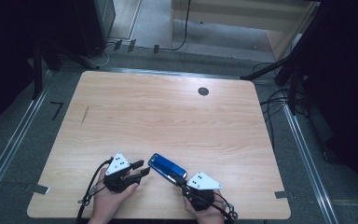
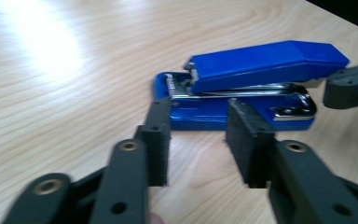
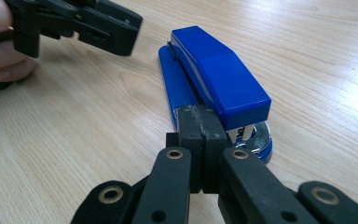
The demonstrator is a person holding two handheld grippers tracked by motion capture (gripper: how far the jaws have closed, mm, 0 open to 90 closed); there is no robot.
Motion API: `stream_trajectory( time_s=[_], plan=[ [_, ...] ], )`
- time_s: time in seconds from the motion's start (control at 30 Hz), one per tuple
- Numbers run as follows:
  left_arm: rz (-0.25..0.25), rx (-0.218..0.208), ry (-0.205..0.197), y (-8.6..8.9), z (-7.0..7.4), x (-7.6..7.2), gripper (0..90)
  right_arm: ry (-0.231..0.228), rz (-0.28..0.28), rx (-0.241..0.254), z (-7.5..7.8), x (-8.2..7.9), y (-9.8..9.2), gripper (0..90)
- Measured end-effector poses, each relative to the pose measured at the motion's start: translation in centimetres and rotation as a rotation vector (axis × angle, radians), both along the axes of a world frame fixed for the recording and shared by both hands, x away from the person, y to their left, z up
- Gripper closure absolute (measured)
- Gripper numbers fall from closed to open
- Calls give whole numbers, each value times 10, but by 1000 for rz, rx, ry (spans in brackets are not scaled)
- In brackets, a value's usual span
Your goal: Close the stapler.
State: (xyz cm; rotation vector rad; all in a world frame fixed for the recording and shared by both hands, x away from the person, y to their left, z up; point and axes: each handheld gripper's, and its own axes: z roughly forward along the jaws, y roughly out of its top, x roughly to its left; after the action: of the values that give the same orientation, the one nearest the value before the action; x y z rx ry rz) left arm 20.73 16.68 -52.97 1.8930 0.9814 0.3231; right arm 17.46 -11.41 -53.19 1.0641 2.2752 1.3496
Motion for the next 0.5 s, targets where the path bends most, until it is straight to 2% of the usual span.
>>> stream_trajectory(
  time_s=[0.2, 0.4, 0.5],
  plan=[
    [69, 0, -42, 18, 2, -8, 442, -3, -14, 2, 0, 0, 0, 900],
    [137, 5, -46, 36, 5, -11, 275, -5, -25, -6, -2, 1, 0, 900],
    [162, -1, -45, 48, 6, -13, 262, -4, -31, -12, -3, 2, -1, 900]
  ],
)
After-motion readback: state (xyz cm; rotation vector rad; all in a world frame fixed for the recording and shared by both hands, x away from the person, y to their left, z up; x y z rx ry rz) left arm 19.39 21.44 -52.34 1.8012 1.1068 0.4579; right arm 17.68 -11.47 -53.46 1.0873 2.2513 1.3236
